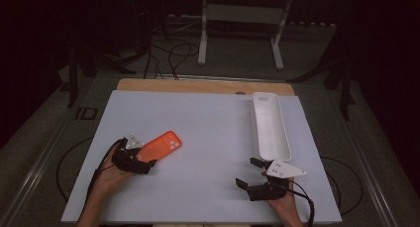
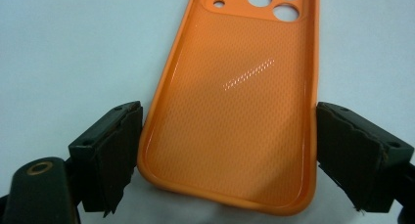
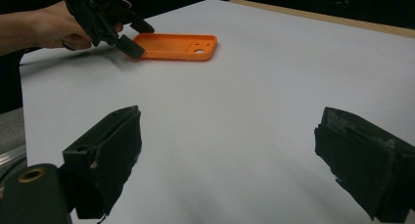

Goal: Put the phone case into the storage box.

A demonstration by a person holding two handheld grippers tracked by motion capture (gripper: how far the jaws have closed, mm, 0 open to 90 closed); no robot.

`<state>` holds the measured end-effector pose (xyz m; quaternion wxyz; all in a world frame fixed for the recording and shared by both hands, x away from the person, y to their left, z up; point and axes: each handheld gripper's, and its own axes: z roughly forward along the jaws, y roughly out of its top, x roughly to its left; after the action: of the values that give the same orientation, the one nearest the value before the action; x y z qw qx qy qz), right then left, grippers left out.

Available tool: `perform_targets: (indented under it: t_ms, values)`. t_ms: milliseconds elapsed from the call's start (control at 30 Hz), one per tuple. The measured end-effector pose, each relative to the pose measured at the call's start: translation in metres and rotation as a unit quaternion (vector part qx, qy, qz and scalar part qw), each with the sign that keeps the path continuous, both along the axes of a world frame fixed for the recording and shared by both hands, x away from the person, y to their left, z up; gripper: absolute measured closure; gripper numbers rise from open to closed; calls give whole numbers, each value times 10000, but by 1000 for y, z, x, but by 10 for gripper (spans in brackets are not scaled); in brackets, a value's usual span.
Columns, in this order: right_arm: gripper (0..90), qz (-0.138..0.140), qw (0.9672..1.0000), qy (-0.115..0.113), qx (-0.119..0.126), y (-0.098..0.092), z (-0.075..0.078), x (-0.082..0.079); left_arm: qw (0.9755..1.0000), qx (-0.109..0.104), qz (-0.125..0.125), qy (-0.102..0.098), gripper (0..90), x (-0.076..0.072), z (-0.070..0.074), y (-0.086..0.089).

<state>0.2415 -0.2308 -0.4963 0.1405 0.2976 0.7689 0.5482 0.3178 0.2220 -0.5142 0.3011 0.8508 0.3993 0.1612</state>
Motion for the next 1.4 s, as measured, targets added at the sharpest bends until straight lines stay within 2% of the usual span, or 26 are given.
perform_targets:
  t_ms: [500,833,933,1100,1400]
  values:
    - [98,-7,10000,2,2,0,0,0,9999,-82,-31,-87,145,-2,6,-2]
    - [98,-18,10000,8,2,0,0,0,9997,-81,-17,-235,148,-4,13,-3]
    - [98,-18,10000,10,5,1,0,0,9997,-84,-19,-230,148,-4,13,-4]
    - [98,-13,10000,12,2,0,0,0,9999,-62,-120,-90,148,-3,12,-4]
    - [98,-16,10000,5,4,0,0,0,9999,-11,-133,59,147,-1,9,-6]
